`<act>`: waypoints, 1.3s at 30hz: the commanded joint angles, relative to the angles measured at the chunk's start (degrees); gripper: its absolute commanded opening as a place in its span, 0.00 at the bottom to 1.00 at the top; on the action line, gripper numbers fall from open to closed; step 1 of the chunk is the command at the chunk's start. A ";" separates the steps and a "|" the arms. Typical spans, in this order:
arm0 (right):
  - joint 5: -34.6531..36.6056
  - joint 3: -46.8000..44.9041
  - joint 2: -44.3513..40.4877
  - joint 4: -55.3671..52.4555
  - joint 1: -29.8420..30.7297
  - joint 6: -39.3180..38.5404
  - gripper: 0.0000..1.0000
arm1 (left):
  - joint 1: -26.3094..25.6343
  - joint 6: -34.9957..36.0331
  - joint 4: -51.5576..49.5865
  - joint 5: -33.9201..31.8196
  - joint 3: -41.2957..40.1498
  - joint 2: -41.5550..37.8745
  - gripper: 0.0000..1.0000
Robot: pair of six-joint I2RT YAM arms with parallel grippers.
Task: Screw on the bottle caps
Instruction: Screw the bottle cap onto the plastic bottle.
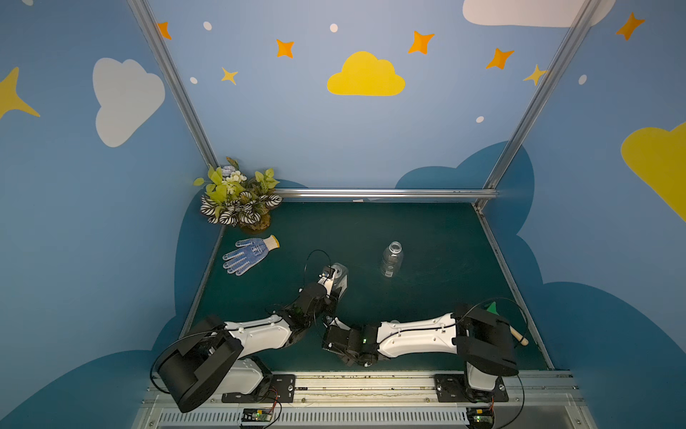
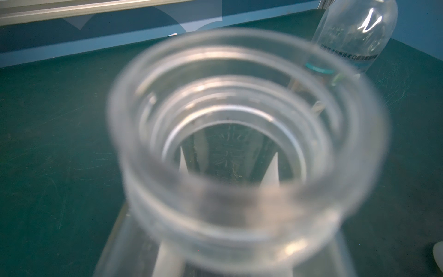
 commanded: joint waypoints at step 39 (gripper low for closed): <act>-5.35 -6.17 -5.86 -8.13 -6.69 -2.40 0.50 | -1.57 0.56 2.33 6.56 -0.88 3.29 0.37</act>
